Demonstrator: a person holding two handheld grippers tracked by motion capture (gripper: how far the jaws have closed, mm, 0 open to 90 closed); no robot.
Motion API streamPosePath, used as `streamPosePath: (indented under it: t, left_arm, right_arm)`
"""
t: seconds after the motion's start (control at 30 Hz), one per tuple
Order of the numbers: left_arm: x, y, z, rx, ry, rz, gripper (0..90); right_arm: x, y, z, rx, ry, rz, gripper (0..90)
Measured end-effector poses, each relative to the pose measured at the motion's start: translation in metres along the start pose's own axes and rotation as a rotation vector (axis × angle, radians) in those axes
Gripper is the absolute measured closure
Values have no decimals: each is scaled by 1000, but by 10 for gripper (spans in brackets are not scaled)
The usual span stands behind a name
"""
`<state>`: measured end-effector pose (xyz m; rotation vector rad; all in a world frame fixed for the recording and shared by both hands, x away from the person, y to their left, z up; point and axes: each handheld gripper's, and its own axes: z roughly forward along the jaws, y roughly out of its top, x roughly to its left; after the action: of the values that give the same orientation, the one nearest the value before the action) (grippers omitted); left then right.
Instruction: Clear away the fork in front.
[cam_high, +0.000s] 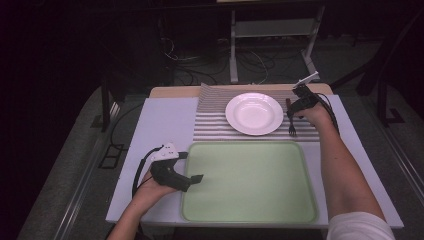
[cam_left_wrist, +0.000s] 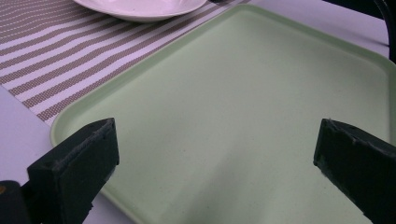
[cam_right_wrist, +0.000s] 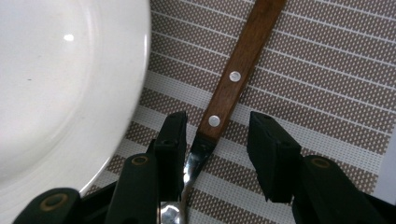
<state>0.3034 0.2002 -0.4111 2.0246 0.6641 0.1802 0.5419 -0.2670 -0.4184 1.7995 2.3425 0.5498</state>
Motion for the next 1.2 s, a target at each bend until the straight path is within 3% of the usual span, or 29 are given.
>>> streamPosePath:
  t: [0.3,0.4,0.87,1.2]
  left_arm:
    - [1,0,-1,-2,1,1,0]
    - [1,0,-1,2,4,4,0]
    - [0,-1,0,6,4,5,0]
    - [0,-1,-1,4,5,3,0]
  right_arm:
    - [3,7,8,27,-11,-9,613]
    - [7,8,12,41,-41,-8,650]
    - [6,7,11,53,-68,-18,760]
    - [2,4,9,47,-37,-17,771]
